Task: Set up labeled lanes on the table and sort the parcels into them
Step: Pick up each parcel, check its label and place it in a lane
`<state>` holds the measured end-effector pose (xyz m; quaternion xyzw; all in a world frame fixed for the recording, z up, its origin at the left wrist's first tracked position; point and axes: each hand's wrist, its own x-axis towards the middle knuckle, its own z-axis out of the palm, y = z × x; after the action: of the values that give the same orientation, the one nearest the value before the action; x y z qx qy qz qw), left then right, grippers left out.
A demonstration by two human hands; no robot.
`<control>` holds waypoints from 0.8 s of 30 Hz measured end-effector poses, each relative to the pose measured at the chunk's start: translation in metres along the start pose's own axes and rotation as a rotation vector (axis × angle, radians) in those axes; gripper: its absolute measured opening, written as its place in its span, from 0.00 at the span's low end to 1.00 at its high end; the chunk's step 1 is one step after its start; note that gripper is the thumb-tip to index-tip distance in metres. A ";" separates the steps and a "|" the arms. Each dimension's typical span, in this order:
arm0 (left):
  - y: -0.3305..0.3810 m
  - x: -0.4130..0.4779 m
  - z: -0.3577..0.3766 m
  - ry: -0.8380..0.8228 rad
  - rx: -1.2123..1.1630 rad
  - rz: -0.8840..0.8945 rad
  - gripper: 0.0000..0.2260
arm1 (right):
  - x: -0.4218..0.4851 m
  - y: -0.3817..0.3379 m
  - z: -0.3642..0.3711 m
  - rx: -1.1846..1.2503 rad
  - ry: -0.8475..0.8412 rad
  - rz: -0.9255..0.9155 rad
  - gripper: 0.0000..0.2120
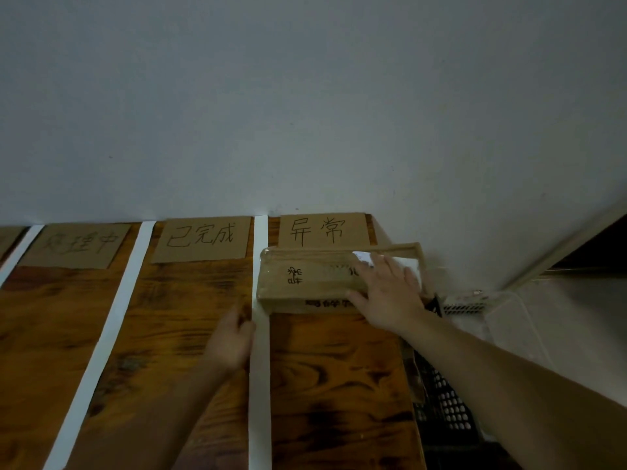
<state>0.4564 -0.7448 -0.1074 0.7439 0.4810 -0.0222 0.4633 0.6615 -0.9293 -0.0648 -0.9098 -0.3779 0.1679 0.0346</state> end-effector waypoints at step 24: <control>-0.049 -0.019 -0.005 -0.217 0.948 0.264 0.38 | -0.002 -0.025 0.016 -0.106 -0.122 0.032 0.26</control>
<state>0.4080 -0.7495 -0.1287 0.9205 0.2689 -0.2566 0.1204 0.6380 -0.9135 -0.0743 -0.9044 -0.3732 0.2031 -0.0394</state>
